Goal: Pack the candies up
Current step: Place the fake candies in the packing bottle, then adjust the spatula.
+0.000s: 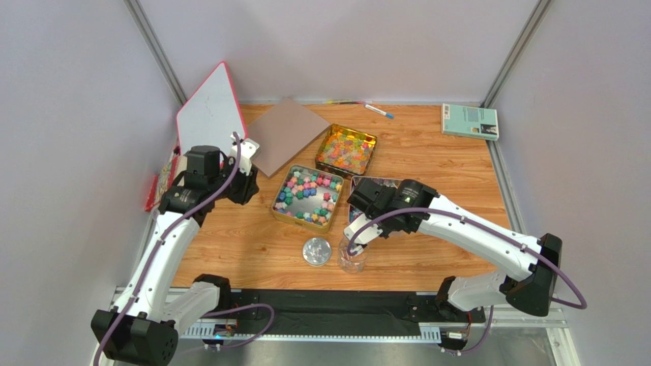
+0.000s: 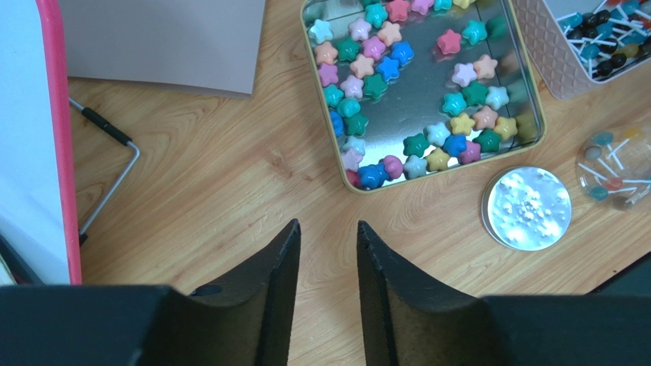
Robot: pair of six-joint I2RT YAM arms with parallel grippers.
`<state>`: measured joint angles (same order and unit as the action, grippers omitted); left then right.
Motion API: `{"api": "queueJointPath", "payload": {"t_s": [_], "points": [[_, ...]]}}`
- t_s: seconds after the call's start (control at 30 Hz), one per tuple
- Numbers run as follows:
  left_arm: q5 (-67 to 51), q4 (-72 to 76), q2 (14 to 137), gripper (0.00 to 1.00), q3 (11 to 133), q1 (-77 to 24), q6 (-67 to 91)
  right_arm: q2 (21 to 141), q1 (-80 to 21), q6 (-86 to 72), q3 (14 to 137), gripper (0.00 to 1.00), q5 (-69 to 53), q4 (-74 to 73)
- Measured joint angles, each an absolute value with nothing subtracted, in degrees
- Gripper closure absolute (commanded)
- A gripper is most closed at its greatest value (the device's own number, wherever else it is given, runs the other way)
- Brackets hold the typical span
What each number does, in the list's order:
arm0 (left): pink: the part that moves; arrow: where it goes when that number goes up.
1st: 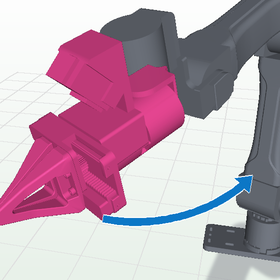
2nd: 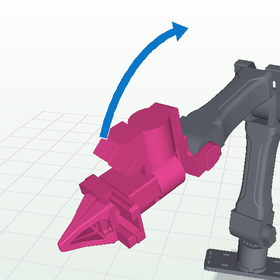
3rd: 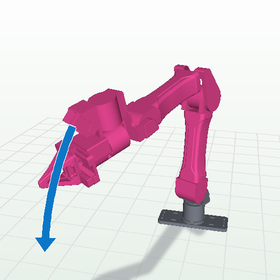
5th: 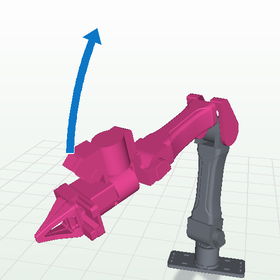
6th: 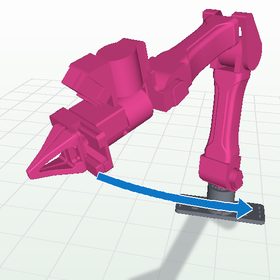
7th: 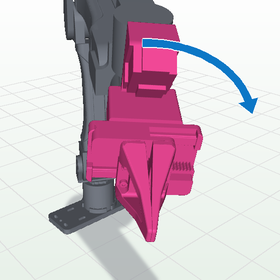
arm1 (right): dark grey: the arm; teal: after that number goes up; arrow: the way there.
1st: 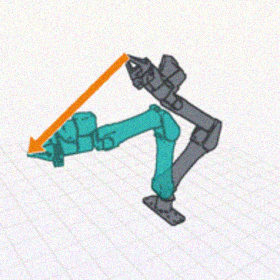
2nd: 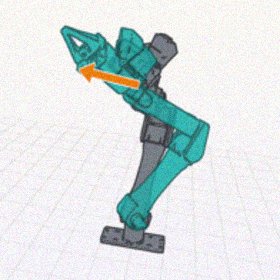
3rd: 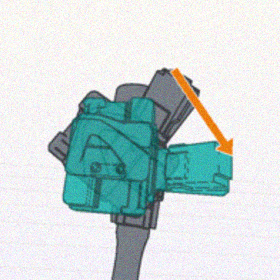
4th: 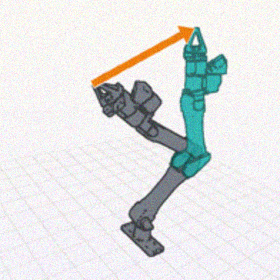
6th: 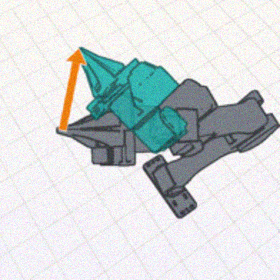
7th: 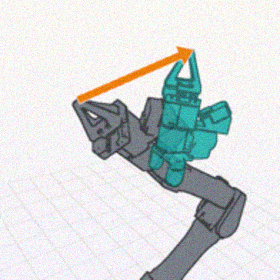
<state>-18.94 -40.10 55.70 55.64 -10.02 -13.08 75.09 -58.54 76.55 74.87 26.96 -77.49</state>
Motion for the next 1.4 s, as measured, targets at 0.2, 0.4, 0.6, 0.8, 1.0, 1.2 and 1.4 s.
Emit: {"api": "queueJointPath", "payload": {"t_s": [0.2, 0.4, 0.6, 0.8, 1.0, 1.2, 1.4], "points": [[-21.45, -39.97, 55.88, 0.55, 55.88, -10.02, -11.77, 76.20, -59.51, 73.36, 74.83, 1.00, 29.54, -77.47], [-24.29, -39.90, 58.94, 0.55, 59.09, -10.02, -10.17, 75.68, -59.48, 71.22, 72.73, 1.00, 29.82, -77.41], [-28.91, -39.79, 61.32, 0.52, 59.96, -10.00, -7.44, 75.99, -56.62, 68.03, 76.95, 1.00, 25.23, -77.97], [-43.22, -33.47, 64.82, 0.49, 57.41, -9.98, 5.04, 77.34, -54.43, 65.19, 85.47, 1.00, 20.34, -77.89], [-56.99, -20.99, 73.23, 0.48, 55.83, -9.96, 21.56, 80.82, -54.46, 61.41, 87.81, 1.00, 16.08, -77.58], [-62.39, -15.40, 76.64, 0.48, 55.83, -9.93, 29.04, 85.86, -54.43, 58.17, 92.20, 1.00, 14.61, -76.71], [-63.61, -14.22, 76.62, 0.48, 55.81, -9.93, 30.15, 89.47, -54.41, 56.29, 96.68, 1.00, 13.85, -74.96]]}}
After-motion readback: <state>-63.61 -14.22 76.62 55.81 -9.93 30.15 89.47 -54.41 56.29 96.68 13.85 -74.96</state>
